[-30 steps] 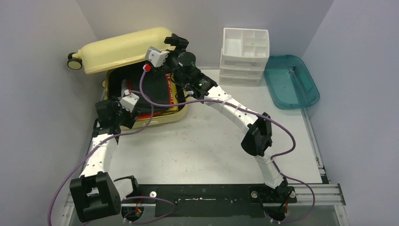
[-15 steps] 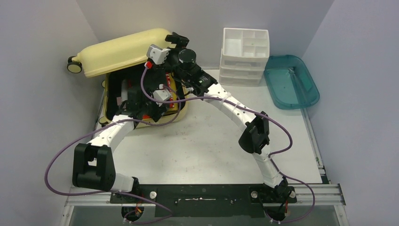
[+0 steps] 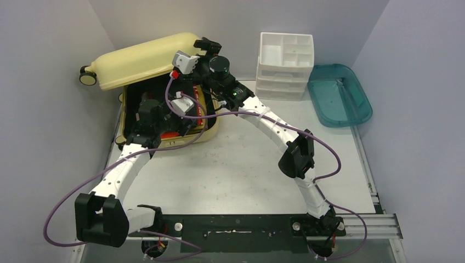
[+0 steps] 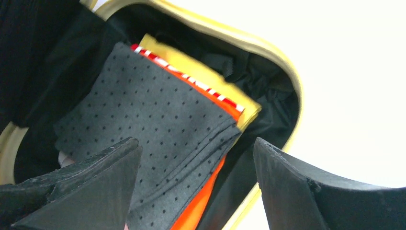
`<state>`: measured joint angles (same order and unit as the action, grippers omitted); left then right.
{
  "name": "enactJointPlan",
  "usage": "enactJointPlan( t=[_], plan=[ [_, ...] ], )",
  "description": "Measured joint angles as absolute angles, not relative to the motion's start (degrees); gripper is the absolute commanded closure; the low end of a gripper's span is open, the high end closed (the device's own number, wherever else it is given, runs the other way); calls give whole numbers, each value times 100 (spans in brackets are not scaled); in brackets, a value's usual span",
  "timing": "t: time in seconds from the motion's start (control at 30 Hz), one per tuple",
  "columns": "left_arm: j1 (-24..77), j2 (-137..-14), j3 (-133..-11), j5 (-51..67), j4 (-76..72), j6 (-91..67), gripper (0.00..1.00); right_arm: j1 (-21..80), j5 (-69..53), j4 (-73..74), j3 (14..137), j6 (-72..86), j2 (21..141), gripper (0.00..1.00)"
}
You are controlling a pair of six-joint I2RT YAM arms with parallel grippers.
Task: Open, take out, and arrange the luggage
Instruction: Open the luggage at the center of the board.
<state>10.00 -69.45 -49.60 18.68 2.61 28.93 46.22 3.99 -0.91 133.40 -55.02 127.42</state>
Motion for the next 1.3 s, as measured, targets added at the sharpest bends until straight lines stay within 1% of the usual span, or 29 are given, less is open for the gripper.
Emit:
enactJointPlan(
  t=[0.13,0.23,0.53,0.63,0.7,0.73,0.8,0.83,0.97,1.03,1.17,1.2,1.23,1.3],
  plan=[
    [1031,-6943,-5207,2462,690,2985,15,4619,401,-73,13340,-5502,12742,0],
    [1125,-7054,-5221,2648,1068,3197,15,4619,401,-73,13340,-5502,12742,0],
    [1194,-7631,-5078,2635,1564,3767,16,4615,401,-71,13340,-5505,12742,0],
    [1219,-7832,-5026,2617,1632,3900,19,4615,401,-71,13340,-5505,12742,0],
    [1225,-7935,-4995,2613,1660,3970,26,4615,401,-71,13340,-5502,12742,0],
    [1227,-7981,-4974,2611,1667,3994,31,4615,401,-73,13340,-5505,12742,0],
    [1227,-8049,-4917,2598,1699,4073,44,4615,401,-73,13340,-5502,12742,0],
    [1227,-8071,-4893,2593,1743,4117,52,4615,403,-73,13340,-5505,12742,0],
    [1216,-8051,-4847,2545,1804,4348,72,4613,405,-75,13399,-5507,12772,0],
    [1201,-7946,-4766,2519,1800,4486,80,4609,414,-78,13443,-5509,12809,0],
    [1181,-7413,-4438,2458,1872,4753,91,4593,451,-99,13487,-5546,12827,0],
    [1181,-7253,-4344,2449,1962,4818,97,4584,456,-139,13500,-5564,12827,0],
    [1181,-7131,-4259,2453,2038,4869,99,4578,460,-185,13513,-5583,12827,0],
    [1192,-6807,-4040,2512,2239,5033,99,4578,478,-287,13550,-5629,12827,0]
  ],
)
